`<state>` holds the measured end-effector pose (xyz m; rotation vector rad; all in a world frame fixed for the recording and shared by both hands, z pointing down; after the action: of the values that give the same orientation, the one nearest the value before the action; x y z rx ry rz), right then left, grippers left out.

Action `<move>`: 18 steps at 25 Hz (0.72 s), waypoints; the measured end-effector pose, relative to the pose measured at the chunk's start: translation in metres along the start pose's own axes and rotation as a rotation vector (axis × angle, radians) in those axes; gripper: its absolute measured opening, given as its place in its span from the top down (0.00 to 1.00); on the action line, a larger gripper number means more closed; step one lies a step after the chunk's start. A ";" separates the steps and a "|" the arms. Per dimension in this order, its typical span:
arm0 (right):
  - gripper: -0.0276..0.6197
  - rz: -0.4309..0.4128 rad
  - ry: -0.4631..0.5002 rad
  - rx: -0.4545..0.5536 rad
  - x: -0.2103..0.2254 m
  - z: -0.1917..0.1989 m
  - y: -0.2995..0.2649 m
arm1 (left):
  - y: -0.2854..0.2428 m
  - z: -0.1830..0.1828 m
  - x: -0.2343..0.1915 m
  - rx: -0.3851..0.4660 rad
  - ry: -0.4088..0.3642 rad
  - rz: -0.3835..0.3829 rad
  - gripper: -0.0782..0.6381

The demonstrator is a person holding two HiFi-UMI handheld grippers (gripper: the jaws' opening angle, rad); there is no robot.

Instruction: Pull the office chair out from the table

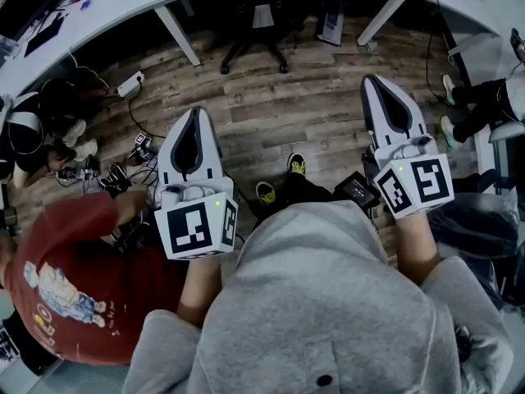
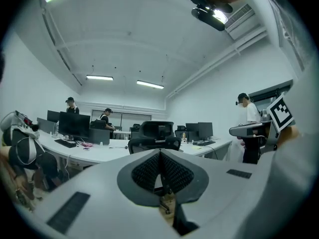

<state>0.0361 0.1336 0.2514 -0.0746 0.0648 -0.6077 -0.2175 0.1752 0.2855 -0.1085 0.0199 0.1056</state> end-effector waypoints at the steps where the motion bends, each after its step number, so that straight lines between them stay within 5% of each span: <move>1: 0.91 -0.004 0.008 -0.004 -0.003 0.000 0.000 | 0.001 0.001 -0.001 -0.001 0.002 0.004 0.87; 18: 0.91 -0.067 0.064 0.011 -0.018 0.009 -0.053 | -0.021 0.014 -0.024 -0.013 0.008 -0.029 0.87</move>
<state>-0.0078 0.1011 0.2655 -0.0470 0.1211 -0.6777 -0.2391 0.1529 0.3019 -0.1225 0.0255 0.0762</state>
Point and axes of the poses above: the fingertips, and each gripper's own axes: y backward along the fingers, x to its right, z out of its underside, the point moved 2 cm from there along y, backward along the fingers, and after that the axes turned 5 degrees about -z, right-handed, at the moved point
